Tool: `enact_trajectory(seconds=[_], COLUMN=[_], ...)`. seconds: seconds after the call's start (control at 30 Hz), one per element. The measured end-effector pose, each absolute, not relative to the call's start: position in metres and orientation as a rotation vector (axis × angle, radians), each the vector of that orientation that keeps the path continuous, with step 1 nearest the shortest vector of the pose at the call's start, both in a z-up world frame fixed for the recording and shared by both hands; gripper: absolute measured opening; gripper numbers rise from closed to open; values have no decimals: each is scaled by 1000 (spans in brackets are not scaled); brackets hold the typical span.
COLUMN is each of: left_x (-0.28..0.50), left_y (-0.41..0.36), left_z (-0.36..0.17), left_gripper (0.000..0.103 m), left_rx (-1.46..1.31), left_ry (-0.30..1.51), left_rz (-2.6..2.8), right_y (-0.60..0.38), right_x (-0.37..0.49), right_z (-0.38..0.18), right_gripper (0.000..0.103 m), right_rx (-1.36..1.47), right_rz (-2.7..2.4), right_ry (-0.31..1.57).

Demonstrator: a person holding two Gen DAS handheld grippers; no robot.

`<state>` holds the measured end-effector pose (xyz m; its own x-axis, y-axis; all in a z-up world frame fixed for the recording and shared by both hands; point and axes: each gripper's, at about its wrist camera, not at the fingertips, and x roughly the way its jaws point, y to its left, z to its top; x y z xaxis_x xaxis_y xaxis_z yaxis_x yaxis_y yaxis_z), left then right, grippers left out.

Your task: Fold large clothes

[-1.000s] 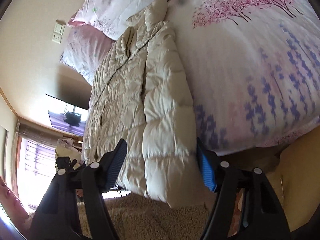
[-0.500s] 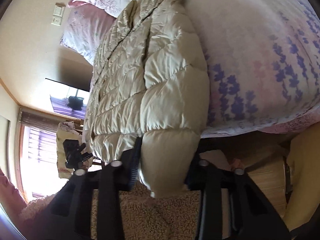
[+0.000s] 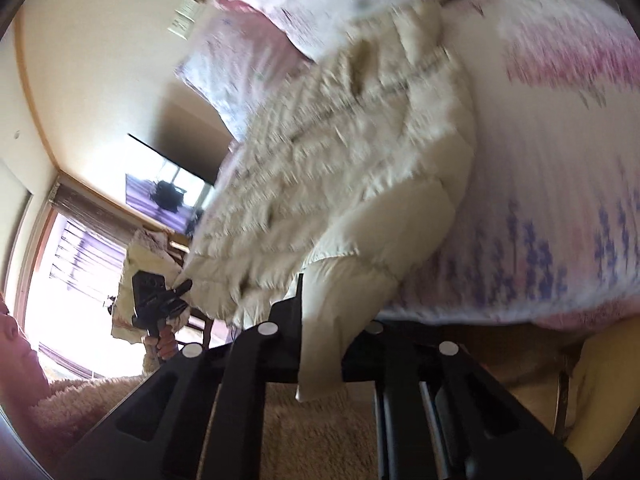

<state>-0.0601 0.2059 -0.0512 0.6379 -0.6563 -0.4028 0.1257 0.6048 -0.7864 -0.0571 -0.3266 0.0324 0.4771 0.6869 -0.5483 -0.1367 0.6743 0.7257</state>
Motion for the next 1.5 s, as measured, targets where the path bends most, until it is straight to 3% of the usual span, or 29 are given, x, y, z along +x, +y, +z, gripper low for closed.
enact_trajectory(seconds=[0.53,1.03,1.2,1.5], left_x=[-50,124,202,295], left_y=[225,221,215,218], left_z=[32,127,111,42], left_gripper=[11,11,11,11], left_rx=[-741,-633,-644,-716], left_ry=[423,323,386,571], left_rz=[-535,-375,-319,-260], right_y=[-335,-342,-344,-351], right_x=[-49,116,196,305], right_z=[112,173,146,61], right_gripper=[10,10,10,10], right_rx=[656,530,524,601], right_rz=[554,298,181,5], right_ry=[551,325,399,721])
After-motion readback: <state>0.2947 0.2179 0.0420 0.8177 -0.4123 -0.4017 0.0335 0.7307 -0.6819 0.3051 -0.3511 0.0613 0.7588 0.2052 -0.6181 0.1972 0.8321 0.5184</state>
